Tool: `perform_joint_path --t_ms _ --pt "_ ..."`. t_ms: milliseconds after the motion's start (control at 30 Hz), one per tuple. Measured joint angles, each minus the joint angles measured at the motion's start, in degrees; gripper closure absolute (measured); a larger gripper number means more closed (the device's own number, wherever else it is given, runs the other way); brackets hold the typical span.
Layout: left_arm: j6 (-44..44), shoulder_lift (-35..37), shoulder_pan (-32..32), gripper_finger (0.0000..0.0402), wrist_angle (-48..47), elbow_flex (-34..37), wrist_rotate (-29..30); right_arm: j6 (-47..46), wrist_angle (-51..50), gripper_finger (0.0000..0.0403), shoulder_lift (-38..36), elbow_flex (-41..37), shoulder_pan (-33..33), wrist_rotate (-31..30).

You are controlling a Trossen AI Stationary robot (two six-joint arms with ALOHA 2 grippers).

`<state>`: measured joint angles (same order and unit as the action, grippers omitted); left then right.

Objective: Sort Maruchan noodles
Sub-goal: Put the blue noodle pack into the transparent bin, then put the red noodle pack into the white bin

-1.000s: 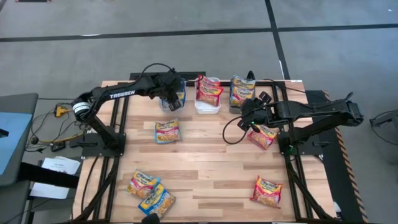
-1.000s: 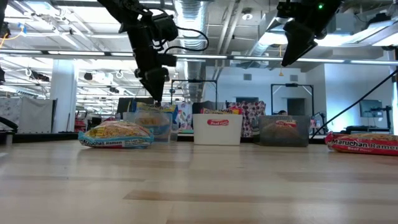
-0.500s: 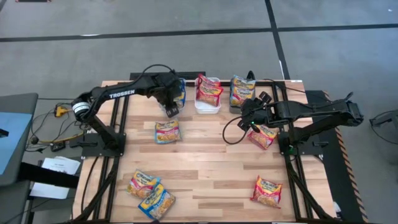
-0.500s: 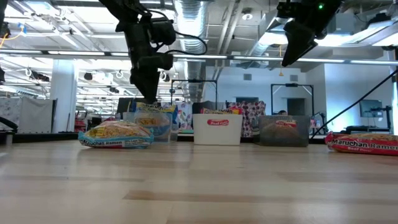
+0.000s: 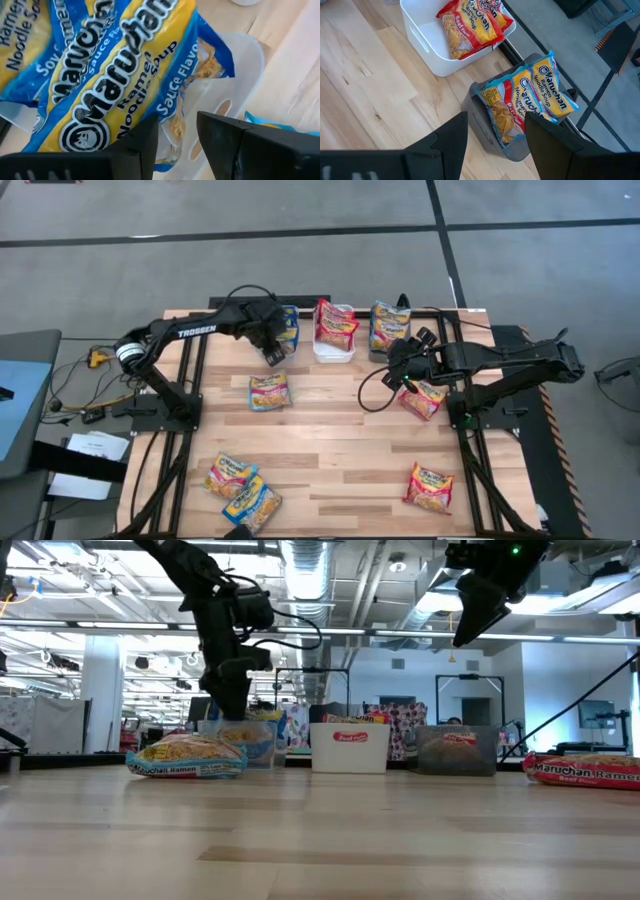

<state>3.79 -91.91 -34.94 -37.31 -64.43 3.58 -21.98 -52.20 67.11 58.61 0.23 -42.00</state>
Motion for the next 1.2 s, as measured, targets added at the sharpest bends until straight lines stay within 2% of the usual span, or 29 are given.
perform_joint_path --t_ms 533,667,833,933,1067,1200 --pt "-2.76 -0.01 -0.40 0.0274 -0.74 0.24 -12.32 -0.04 0.20 0.0182 0.02 0.02 0.00 0.00" --pt "-2.86 0.08 -0.37 0.0274 -3.76 -3.01 -12.00 -0.04 0.20 0.0182 0.02 0.00 -0.01 0.00" --pt "-1.44 0.14 -0.37 0.0274 -7.82 -8.48 -7.68 -0.07 0.28 0.0182 0.02 0.02 -0.02 -0.01" --pt "-1.51 0.16 -0.23 0.0274 -11.59 -11.94 -7.16 -0.08 0.17 0.0182 -0.02 0.01 0.00 0.15" --pt "-0.96 1.64 1.92 0.0277 -15.49 -14.63 -6.18 -2.46 -1.37 0.0182 -0.93 0.04 0.00 4.45" --pt "-1.84 6.69 5.93 0.0289 -15.66 -12.86 -4.16 -8.47 -8.07 0.0182 -1.68 0.06 0.02 8.40"
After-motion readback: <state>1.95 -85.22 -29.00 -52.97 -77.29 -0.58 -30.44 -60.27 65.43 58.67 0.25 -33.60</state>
